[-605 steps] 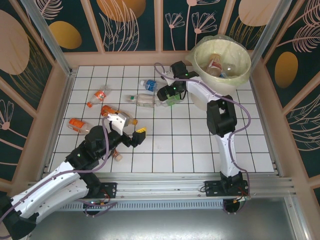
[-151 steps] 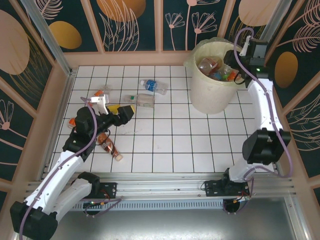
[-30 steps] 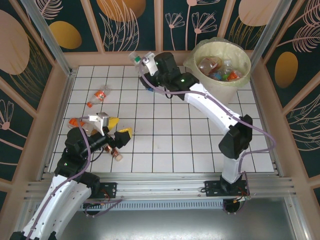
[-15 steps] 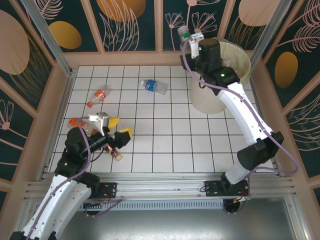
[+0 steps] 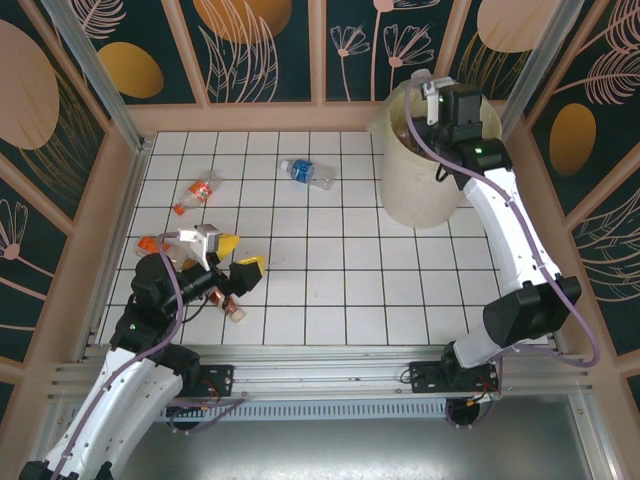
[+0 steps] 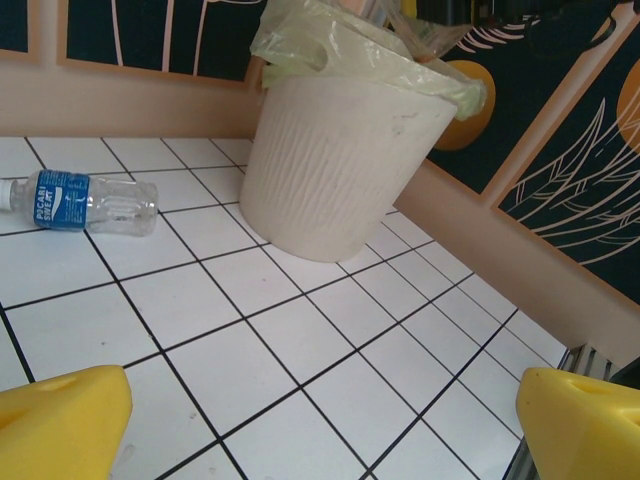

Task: Put the plastic bottles in the bin

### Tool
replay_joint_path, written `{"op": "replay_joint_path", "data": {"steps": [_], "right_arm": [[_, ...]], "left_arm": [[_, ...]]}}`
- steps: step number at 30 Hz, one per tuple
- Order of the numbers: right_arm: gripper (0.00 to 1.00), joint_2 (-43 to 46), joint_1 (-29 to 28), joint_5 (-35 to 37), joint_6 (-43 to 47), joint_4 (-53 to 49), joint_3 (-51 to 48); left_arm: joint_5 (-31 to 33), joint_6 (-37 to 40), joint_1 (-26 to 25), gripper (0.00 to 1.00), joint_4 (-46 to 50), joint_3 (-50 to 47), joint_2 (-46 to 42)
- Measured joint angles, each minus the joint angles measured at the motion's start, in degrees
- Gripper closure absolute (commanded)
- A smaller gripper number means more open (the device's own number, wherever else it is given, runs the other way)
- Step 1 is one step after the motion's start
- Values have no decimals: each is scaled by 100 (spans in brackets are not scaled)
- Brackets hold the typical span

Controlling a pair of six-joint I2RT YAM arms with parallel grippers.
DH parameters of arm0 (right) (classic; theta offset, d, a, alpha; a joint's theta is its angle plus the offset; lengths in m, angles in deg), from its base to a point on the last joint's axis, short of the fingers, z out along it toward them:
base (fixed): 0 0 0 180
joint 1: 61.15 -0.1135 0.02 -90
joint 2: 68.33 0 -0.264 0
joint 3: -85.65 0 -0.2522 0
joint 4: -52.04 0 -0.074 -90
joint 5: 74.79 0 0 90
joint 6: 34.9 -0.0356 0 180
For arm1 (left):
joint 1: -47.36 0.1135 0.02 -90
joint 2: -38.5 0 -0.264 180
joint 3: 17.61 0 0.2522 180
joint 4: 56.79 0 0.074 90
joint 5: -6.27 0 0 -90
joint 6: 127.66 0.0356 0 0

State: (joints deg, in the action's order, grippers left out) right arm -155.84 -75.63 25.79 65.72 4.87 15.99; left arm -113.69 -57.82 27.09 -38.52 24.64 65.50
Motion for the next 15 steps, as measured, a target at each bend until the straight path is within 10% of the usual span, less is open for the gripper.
{"op": "replay_joint_path", "data": {"steps": [15], "right_arm": [[30,208,586,-470,-120,144,-555]], "left_arm": [[46,0,0,1,2,0,-2]]}}
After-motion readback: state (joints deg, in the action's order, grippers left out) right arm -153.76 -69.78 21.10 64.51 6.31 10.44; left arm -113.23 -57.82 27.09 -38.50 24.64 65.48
